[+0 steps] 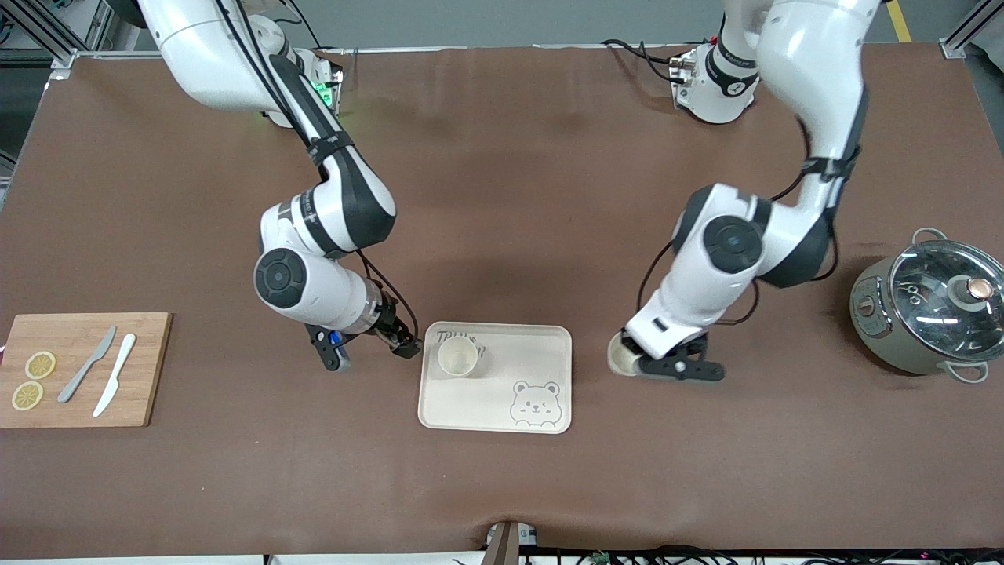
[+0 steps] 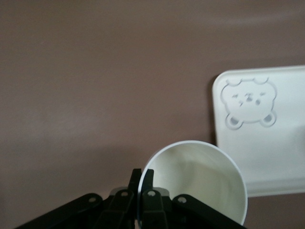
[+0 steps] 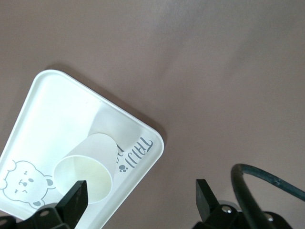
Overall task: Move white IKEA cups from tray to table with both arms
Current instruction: 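Lift the cup with the left gripper while the right gripper grasps the other cup, then carry the cups off the tray with both grippers, apart from each other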
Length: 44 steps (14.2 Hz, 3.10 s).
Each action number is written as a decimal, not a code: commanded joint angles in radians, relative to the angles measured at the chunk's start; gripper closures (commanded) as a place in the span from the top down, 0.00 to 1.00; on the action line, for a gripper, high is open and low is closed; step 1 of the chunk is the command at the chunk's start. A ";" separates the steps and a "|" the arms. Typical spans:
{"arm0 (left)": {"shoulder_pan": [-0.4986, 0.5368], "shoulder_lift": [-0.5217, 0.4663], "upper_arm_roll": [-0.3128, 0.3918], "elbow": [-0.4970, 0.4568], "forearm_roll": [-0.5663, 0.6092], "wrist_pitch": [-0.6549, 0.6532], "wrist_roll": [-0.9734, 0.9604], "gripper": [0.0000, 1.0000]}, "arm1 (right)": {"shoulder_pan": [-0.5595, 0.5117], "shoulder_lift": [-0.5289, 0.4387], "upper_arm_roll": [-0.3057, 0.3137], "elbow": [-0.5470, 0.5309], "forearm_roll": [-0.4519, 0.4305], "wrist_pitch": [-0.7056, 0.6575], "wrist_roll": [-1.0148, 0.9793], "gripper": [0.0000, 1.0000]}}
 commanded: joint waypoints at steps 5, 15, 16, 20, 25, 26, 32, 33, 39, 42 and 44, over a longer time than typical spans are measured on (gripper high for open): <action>0.351 -0.250 -0.246 -0.481 -0.009 0.293 0.145 0.00 | 0.060 0.063 -0.008 0.035 -0.117 0.070 0.141 1.00; 0.506 -0.382 -0.278 -0.745 -0.008 0.402 0.322 0.00 | 0.106 0.162 -0.008 0.130 -0.123 0.110 0.259 1.00; 0.520 -0.378 -0.278 -0.761 -0.009 0.422 0.346 0.00 | 0.114 0.165 -0.008 0.130 -0.124 0.115 0.274 1.00; 0.548 -0.344 -0.278 -0.793 -0.008 0.470 0.396 0.00 | 0.120 0.182 -0.009 0.130 -0.127 0.119 0.284 0.98; 0.548 -0.303 -0.278 -0.795 -0.008 0.471 0.396 0.00 | 0.126 0.203 -0.011 0.132 -0.126 0.165 0.310 0.73; 0.548 -0.290 -0.278 -0.792 -0.008 0.471 0.396 0.00 | 0.126 0.203 -0.011 0.130 -0.127 0.177 0.329 0.66; 0.548 -0.241 -0.278 -0.787 -0.008 0.519 0.397 0.00 | 0.118 0.206 -0.009 0.132 -0.137 0.176 0.327 0.00; 0.546 -0.240 -0.278 -0.787 -0.008 0.523 0.397 0.00 | 0.115 0.205 -0.011 0.133 -0.137 0.173 0.324 0.00; 0.545 -0.238 -0.278 -0.782 -0.008 0.525 0.396 0.00 | 0.097 0.195 -0.009 0.188 -0.135 0.133 0.311 0.00; 0.543 -0.227 -0.278 -0.779 -0.008 0.525 0.397 0.00 | 0.054 0.168 -0.006 0.205 -0.124 -0.014 0.192 0.00; 0.542 -0.223 -0.278 -0.778 -0.008 0.527 0.397 0.02 | 0.008 0.122 -0.003 0.205 -0.126 -0.110 0.094 0.00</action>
